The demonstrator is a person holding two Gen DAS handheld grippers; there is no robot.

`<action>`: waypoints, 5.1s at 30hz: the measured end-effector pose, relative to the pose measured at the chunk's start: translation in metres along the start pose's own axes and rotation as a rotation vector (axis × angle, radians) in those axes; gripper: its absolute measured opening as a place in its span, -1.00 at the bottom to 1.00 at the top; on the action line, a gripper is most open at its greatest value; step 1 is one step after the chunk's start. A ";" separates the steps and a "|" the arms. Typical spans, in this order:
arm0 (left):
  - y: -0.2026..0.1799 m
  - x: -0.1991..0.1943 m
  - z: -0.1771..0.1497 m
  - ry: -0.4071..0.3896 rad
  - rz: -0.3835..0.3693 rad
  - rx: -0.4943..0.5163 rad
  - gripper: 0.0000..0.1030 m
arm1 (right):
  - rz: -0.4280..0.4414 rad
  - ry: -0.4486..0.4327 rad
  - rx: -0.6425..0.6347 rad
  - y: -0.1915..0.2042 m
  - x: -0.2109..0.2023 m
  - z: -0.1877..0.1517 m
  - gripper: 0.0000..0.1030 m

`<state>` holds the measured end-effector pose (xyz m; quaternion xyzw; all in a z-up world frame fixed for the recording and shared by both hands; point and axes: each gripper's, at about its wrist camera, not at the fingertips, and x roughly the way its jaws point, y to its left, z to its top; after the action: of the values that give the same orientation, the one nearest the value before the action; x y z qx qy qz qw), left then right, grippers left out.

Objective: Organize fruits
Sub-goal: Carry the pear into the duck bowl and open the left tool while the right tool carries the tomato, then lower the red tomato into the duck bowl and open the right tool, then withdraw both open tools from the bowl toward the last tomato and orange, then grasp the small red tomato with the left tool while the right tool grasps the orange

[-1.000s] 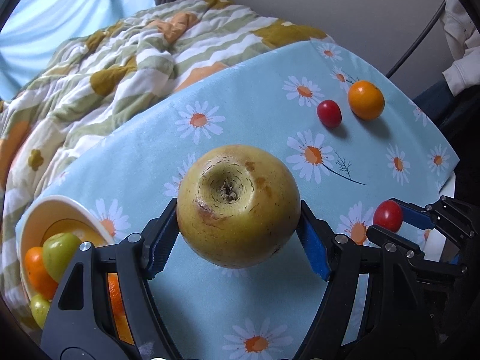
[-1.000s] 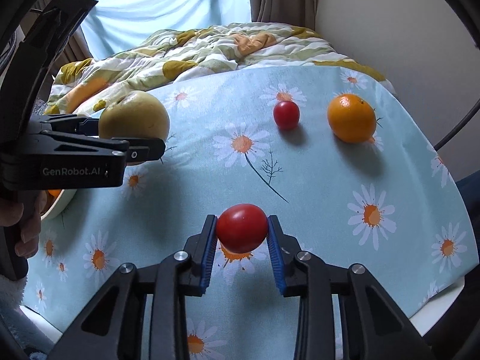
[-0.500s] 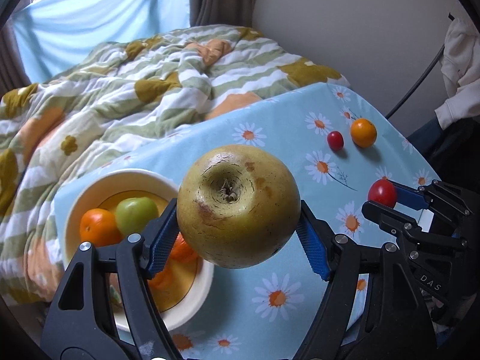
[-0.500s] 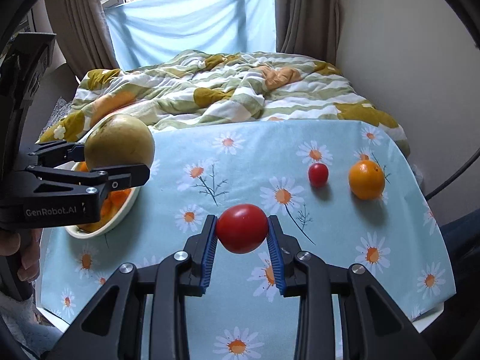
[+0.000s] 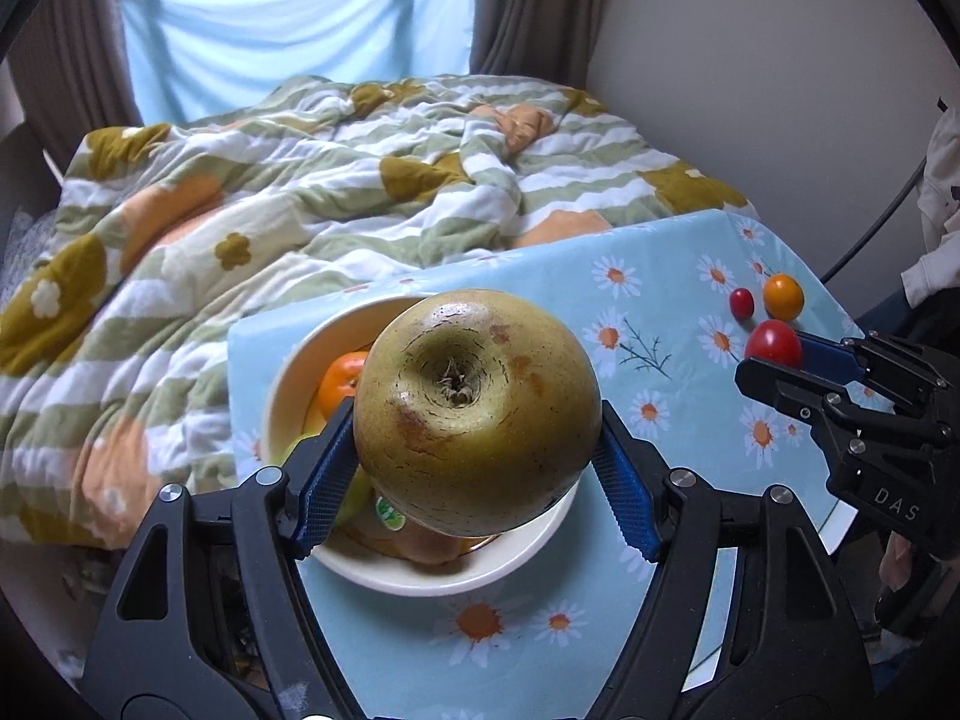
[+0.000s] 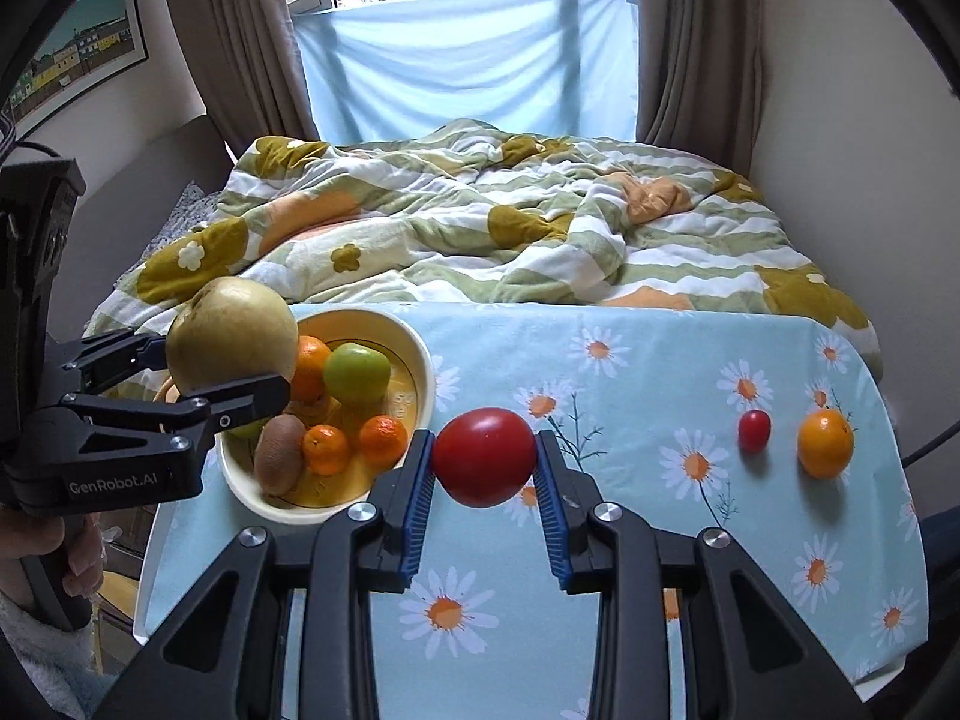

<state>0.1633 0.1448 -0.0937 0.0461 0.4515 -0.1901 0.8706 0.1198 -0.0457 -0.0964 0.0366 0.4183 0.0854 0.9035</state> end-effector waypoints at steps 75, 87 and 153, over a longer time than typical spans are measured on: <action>-0.014 0.010 -0.061 0.019 0.365 -0.439 1.00 | 0.426 0.134 -0.391 0.000 0.106 0.044 0.99; -0.033 -0.035 -0.048 -0.042 0.332 -0.326 1.00 | 0.325 0.070 -0.280 -0.018 0.033 0.040 0.99; -0.305 0.226 0.068 0.228 -0.072 0.179 -0.28 | 0.104 0.222 -0.229 -0.300 0.061 -0.048 0.74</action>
<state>0.2194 -0.2189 -0.2081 0.1285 0.5303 -0.2543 0.7985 0.1596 -0.3295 -0.2142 -0.0550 0.5007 0.1826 0.8443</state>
